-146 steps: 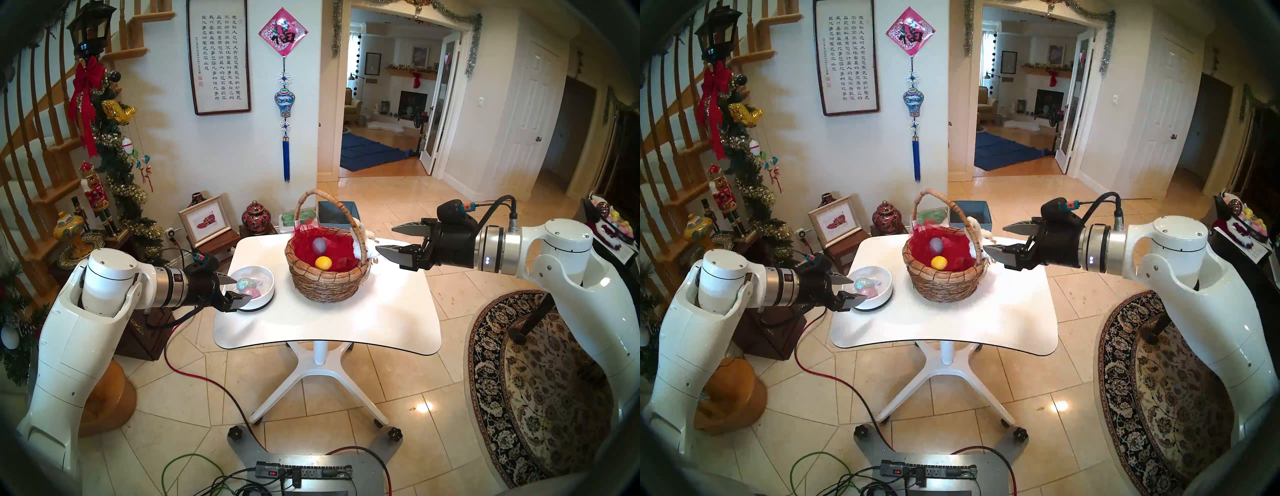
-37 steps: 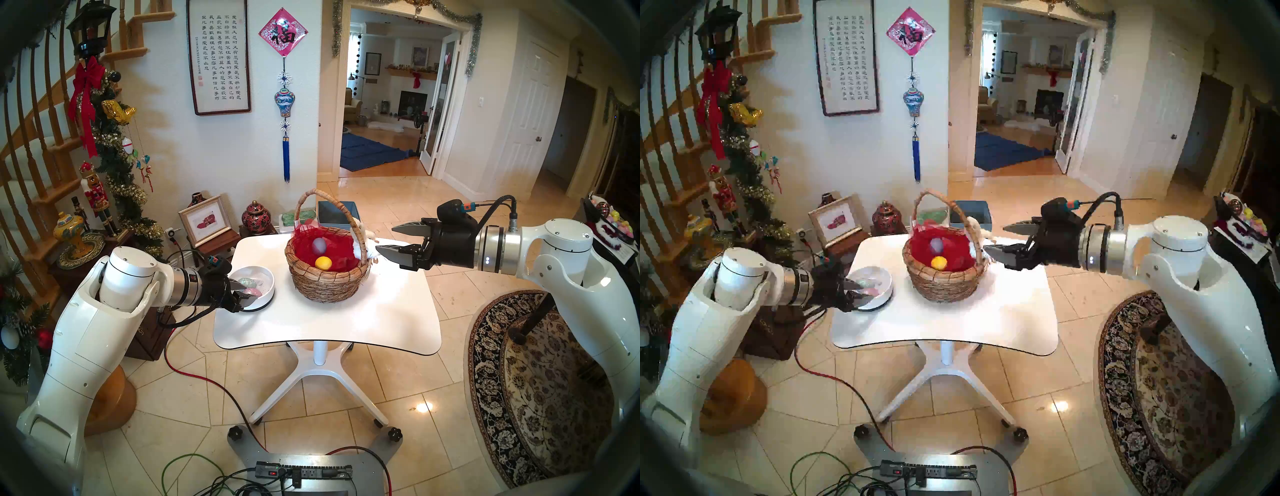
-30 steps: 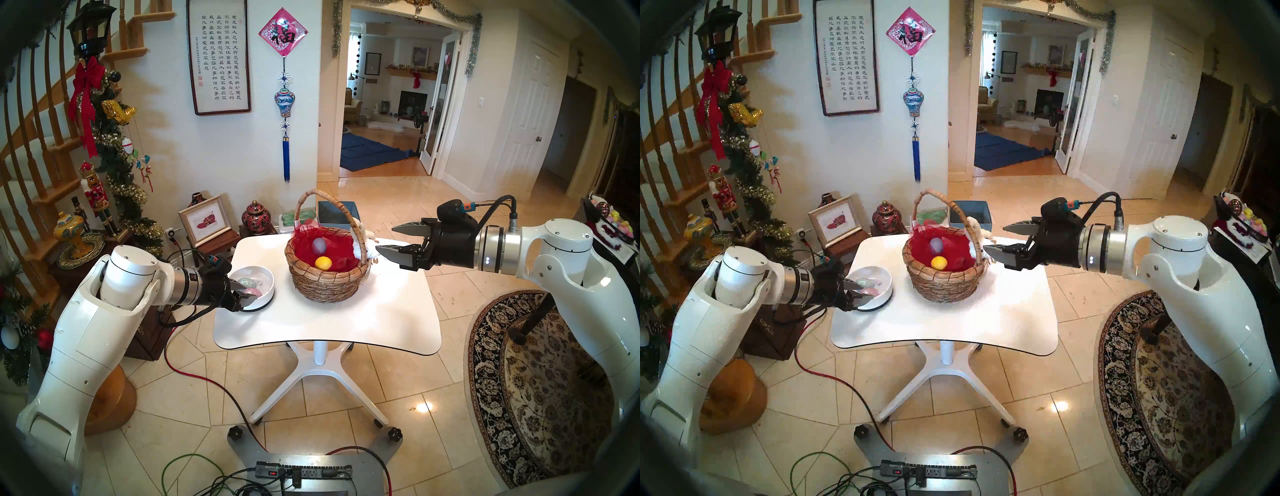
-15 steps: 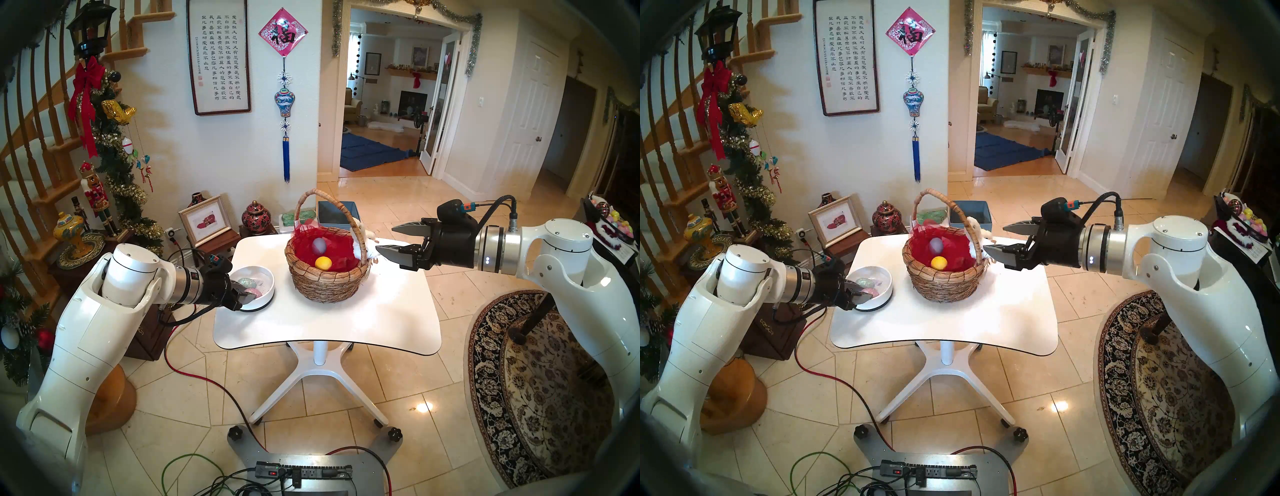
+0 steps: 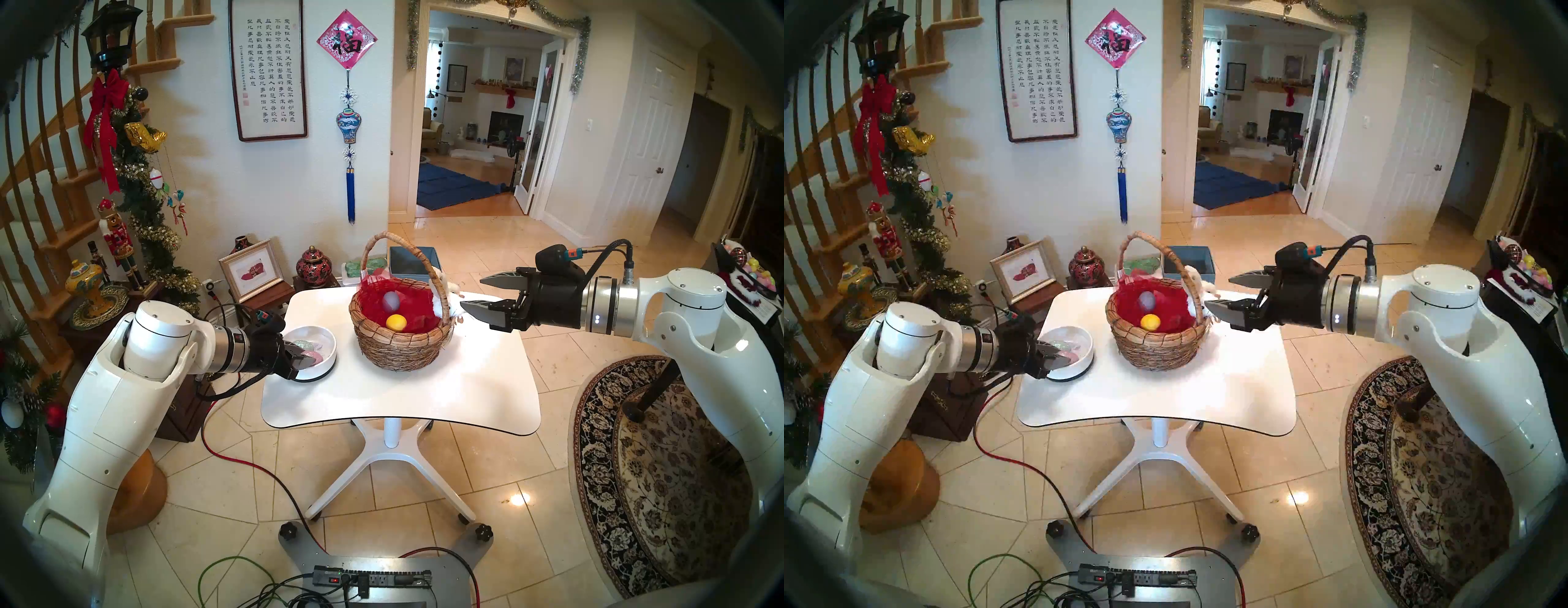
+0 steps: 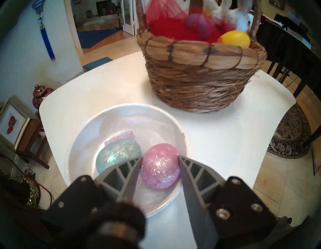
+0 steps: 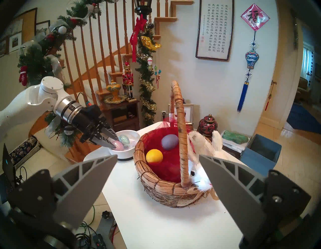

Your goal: Put easter egg into basket

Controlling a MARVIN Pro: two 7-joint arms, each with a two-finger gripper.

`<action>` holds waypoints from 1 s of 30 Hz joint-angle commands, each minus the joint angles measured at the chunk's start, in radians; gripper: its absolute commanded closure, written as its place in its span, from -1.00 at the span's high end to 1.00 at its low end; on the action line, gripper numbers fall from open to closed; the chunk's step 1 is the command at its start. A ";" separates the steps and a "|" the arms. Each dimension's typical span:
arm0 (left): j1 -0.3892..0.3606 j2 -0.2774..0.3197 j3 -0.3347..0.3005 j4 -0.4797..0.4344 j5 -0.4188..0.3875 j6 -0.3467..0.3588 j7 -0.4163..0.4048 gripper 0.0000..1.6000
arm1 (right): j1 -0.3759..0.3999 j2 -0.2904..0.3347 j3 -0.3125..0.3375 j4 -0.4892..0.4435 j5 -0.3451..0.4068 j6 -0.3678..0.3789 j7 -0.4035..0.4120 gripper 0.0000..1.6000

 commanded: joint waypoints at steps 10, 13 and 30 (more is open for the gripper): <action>-0.021 -0.066 -0.084 -0.098 -0.069 0.004 0.019 -0.15 | 0.005 0.002 0.006 0.000 -0.002 -0.004 -0.003 1.00; -0.050 -0.082 -0.075 -0.098 -0.075 0.003 0.029 -0.15 | 0.005 0.002 0.006 0.000 -0.001 -0.004 -0.003 1.00; -0.229 -0.183 0.048 -0.081 -0.080 0.028 0.087 -0.07 | 0.005 0.003 0.005 0.000 0.000 -0.004 -0.003 1.00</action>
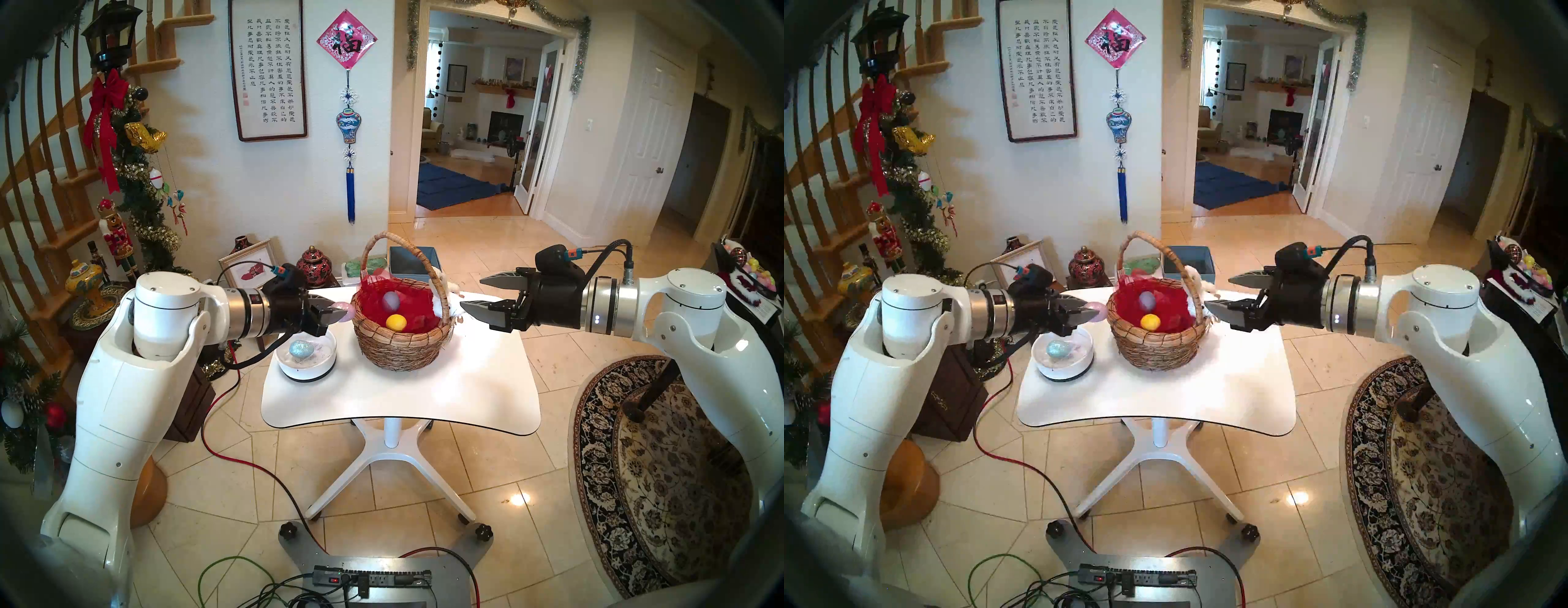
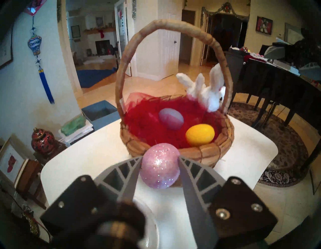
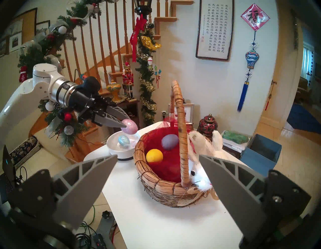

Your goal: Put easter egg into basket

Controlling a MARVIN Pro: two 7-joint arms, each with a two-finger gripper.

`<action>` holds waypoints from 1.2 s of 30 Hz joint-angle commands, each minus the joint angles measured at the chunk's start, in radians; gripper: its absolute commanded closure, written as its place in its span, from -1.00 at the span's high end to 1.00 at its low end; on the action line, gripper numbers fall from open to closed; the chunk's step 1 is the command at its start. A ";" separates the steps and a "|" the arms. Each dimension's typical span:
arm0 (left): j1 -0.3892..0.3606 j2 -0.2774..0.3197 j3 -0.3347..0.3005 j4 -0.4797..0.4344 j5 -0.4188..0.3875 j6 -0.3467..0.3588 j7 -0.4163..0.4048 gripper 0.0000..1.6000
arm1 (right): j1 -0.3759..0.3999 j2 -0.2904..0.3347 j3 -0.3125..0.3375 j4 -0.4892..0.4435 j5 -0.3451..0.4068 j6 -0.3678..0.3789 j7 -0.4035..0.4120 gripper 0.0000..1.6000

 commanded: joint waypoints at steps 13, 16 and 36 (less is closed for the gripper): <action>-0.229 -0.147 0.123 0.148 0.029 -0.018 0.072 -0.04 | 0.005 0.002 0.006 0.000 -0.001 -0.004 -0.003 1.00; -0.261 -0.165 0.138 0.192 0.041 -0.027 0.080 -0.05 | 0.005 0.002 0.006 0.000 -0.001 -0.004 -0.003 1.00; -0.397 -0.196 0.211 0.383 0.079 -0.077 0.051 -0.05 | 0.005 0.004 0.005 0.000 0.000 -0.006 -0.004 1.00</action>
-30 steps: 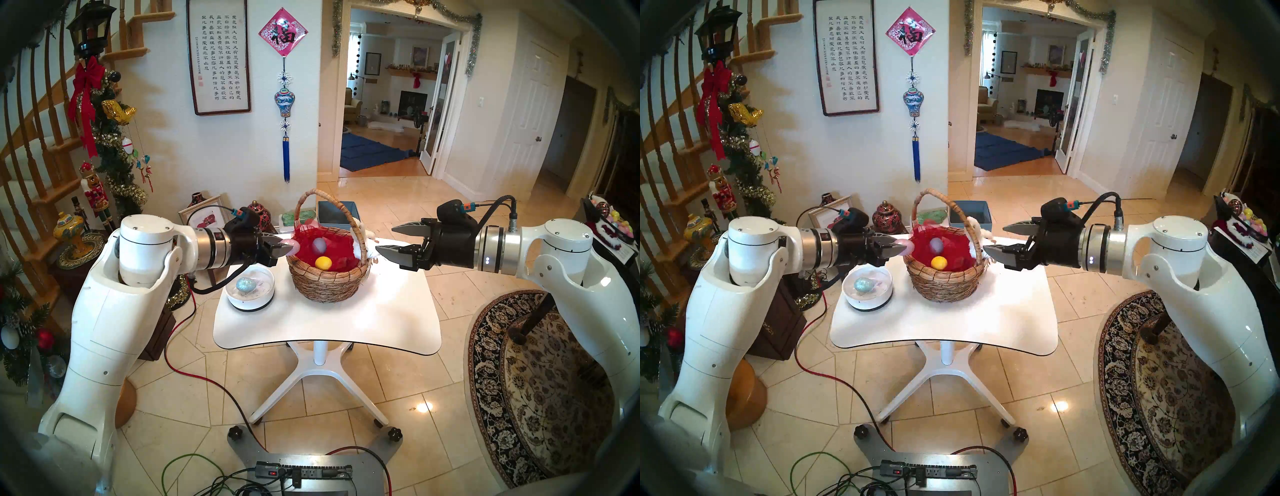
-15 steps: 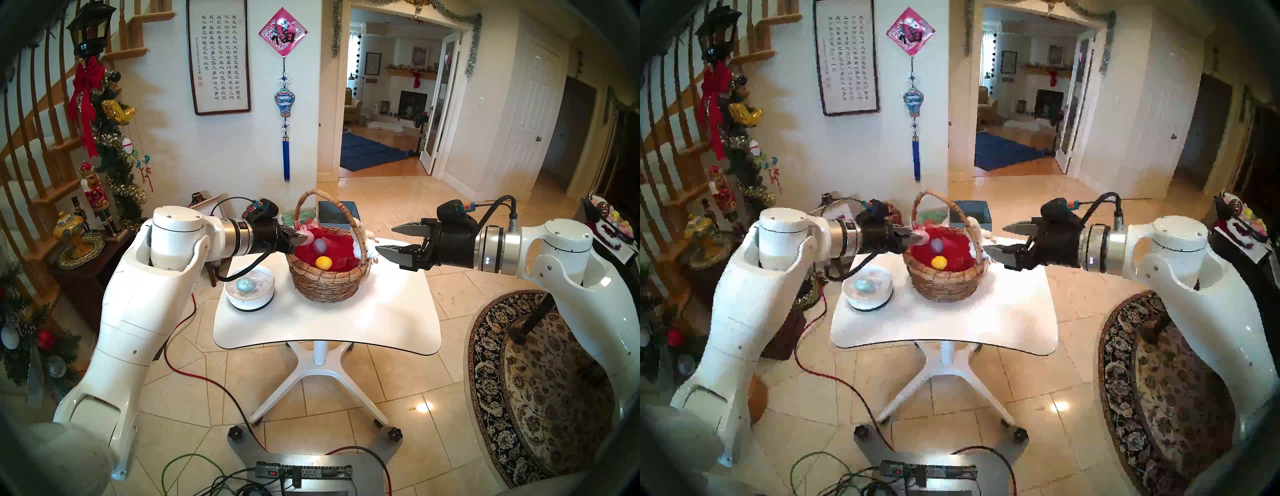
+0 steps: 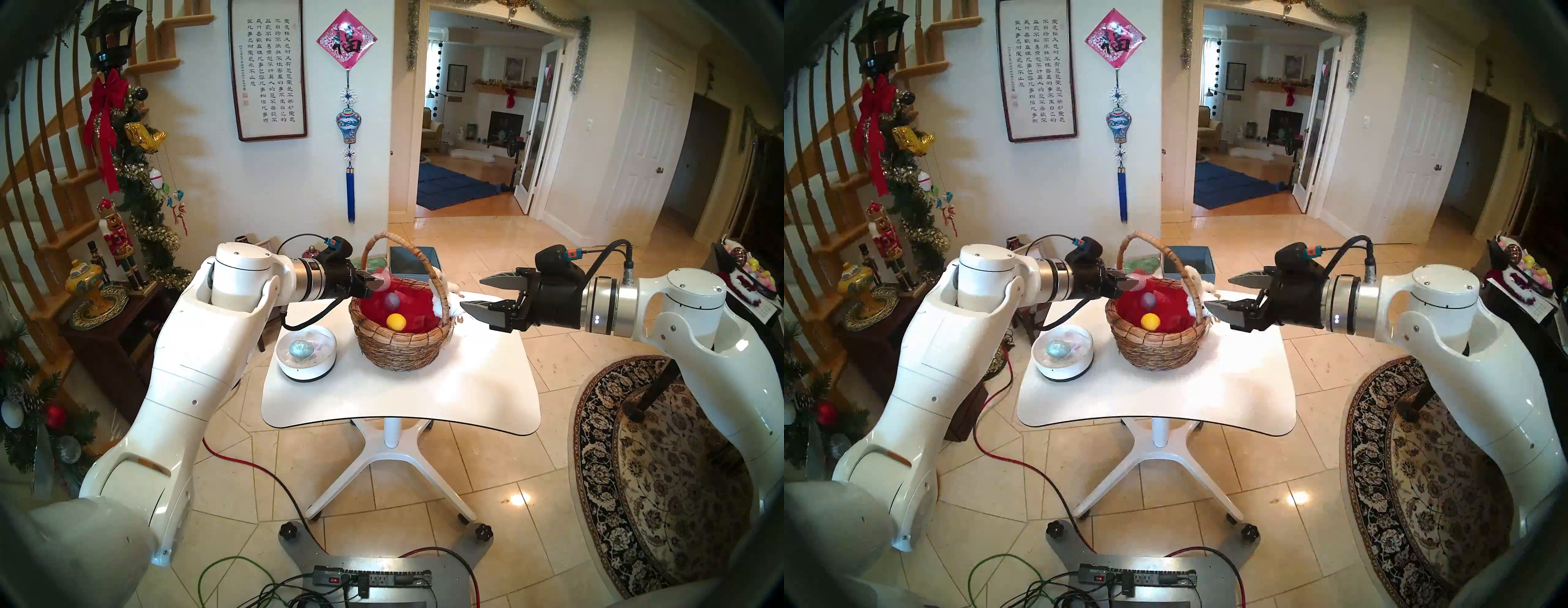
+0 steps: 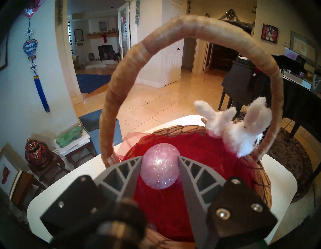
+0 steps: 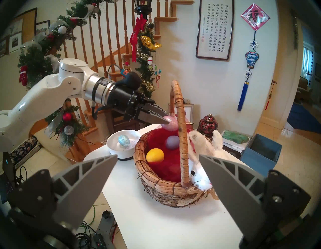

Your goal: Put easter egg into basket

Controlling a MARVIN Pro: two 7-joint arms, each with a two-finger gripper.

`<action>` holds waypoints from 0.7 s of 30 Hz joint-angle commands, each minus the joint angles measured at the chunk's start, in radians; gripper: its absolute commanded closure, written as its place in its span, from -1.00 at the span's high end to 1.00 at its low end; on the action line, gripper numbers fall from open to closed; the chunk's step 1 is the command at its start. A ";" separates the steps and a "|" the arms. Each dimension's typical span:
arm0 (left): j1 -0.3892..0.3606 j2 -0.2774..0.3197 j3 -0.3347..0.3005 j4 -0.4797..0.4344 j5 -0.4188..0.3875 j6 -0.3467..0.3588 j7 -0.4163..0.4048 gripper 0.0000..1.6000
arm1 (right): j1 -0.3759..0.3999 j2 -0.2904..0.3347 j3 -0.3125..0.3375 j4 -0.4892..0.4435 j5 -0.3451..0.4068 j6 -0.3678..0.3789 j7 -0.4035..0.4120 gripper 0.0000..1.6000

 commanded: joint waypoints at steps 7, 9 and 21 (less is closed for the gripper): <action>-0.073 0.009 0.021 0.024 0.010 -0.023 -0.045 -0.06 | 0.005 0.001 0.007 0.000 -0.002 -0.005 -0.003 1.00; -0.073 0.017 0.026 0.024 0.017 -0.022 -0.049 -0.07 | 0.005 0.001 0.007 0.000 -0.002 -0.005 -0.003 1.00; -0.058 0.035 0.032 0.025 0.038 -0.016 -0.058 -0.11 | 0.005 0.002 0.006 0.000 -0.001 -0.006 -0.003 1.00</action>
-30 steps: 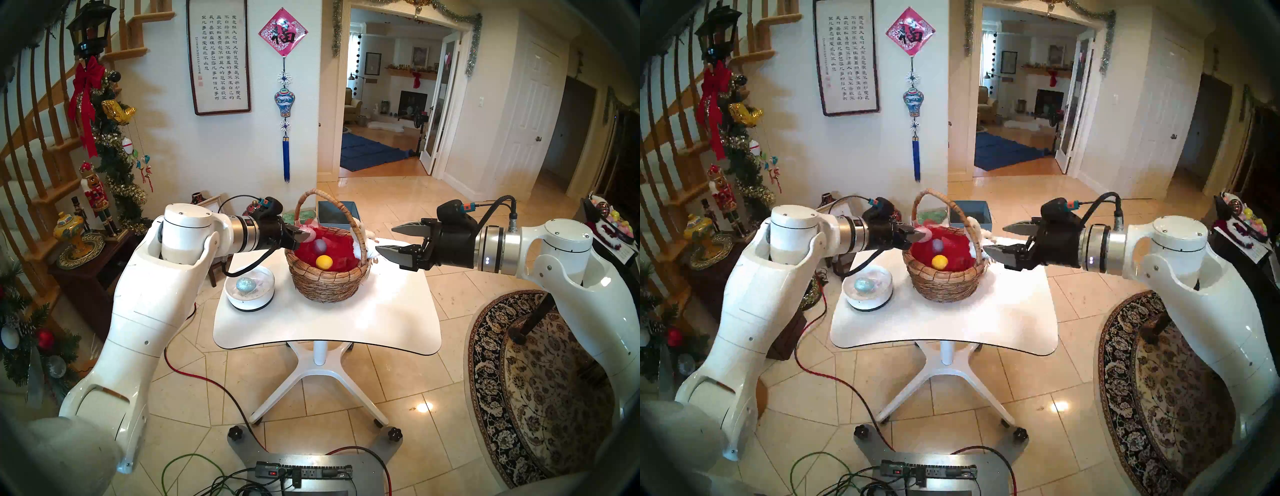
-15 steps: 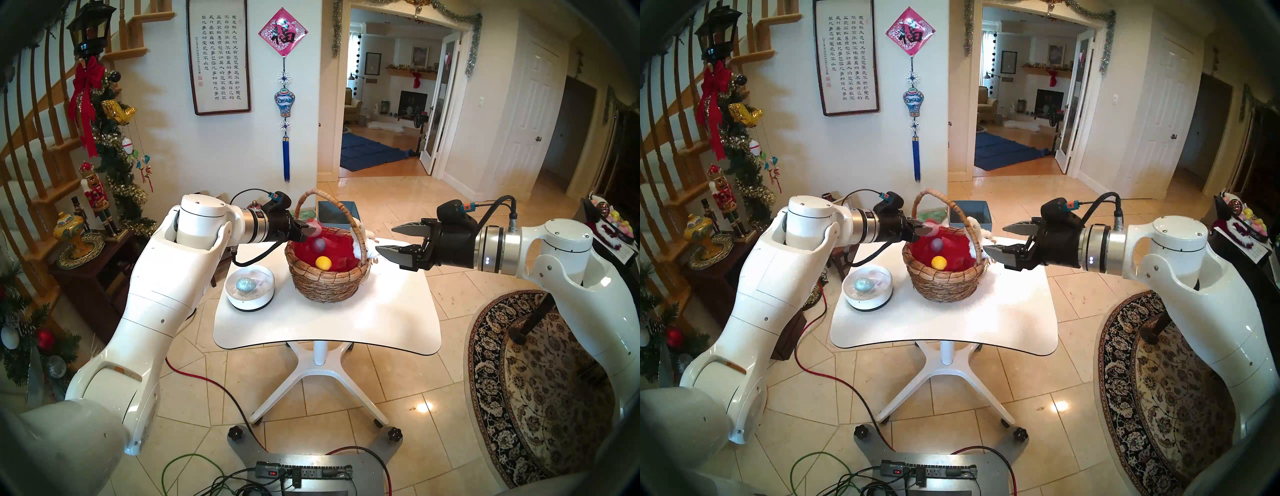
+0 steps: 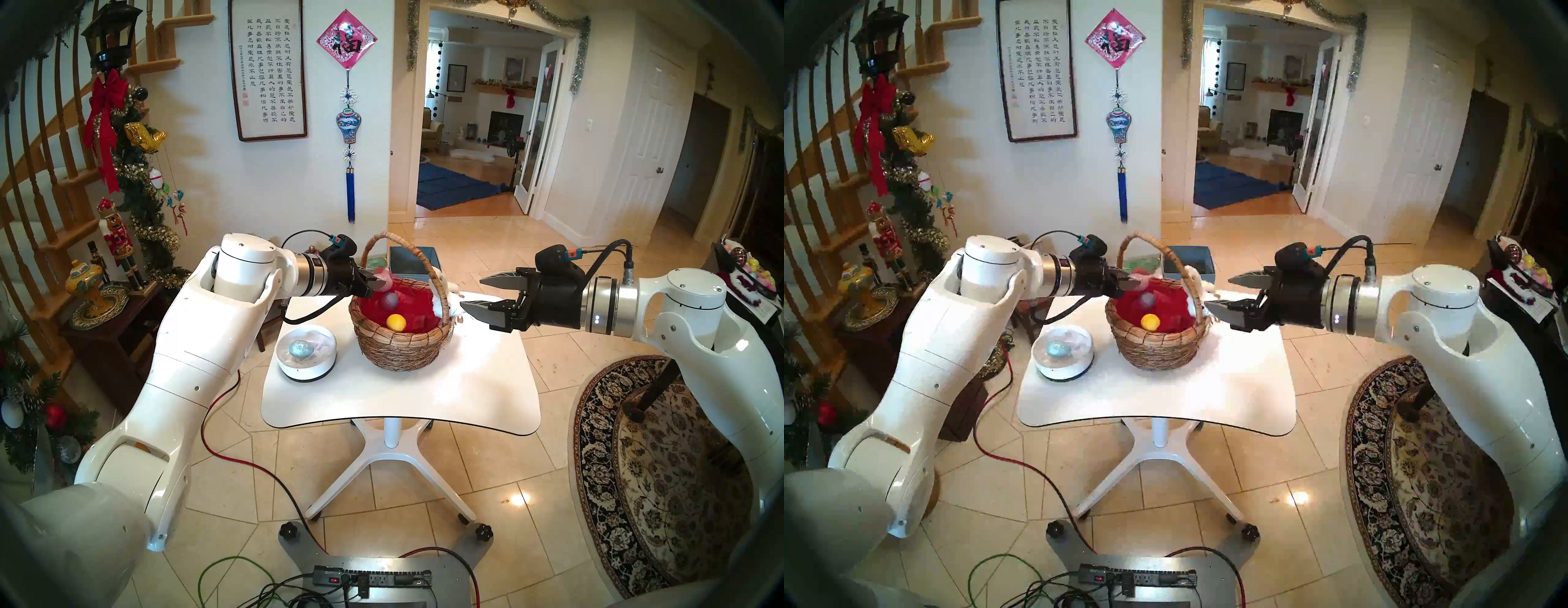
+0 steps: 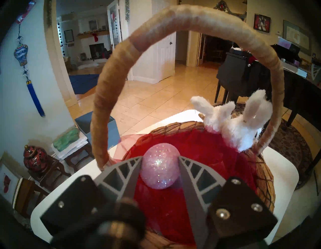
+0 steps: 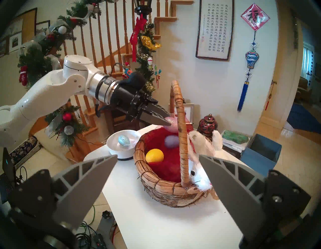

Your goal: Put easter egg into basket

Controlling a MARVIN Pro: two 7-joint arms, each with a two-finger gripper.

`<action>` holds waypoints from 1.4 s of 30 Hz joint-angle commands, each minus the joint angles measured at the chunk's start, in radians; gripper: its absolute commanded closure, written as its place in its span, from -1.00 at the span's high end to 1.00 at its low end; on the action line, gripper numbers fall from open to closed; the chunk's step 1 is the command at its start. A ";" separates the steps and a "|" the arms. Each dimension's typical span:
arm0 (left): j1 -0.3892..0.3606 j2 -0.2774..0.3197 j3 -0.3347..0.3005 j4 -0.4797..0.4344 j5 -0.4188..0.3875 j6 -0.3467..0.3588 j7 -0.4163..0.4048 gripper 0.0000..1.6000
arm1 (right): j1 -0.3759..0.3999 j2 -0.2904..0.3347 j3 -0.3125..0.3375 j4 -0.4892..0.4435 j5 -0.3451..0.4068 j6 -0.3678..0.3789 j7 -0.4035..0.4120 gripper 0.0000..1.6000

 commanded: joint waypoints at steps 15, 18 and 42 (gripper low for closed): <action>0.025 0.035 -0.005 -0.057 0.015 0.019 -0.024 0.23 | 0.005 0.002 0.006 0.000 -0.001 -0.005 -0.003 1.00; 0.027 0.035 -0.008 -0.057 0.014 0.020 -0.026 0.58 | 0.005 0.002 0.006 0.000 -0.001 -0.005 -0.003 1.00; 0.151 0.099 -0.160 -0.268 -0.083 0.088 -0.086 1.00 | 0.005 0.004 0.005 0.000 0.001 -0.006 -0.004 1.00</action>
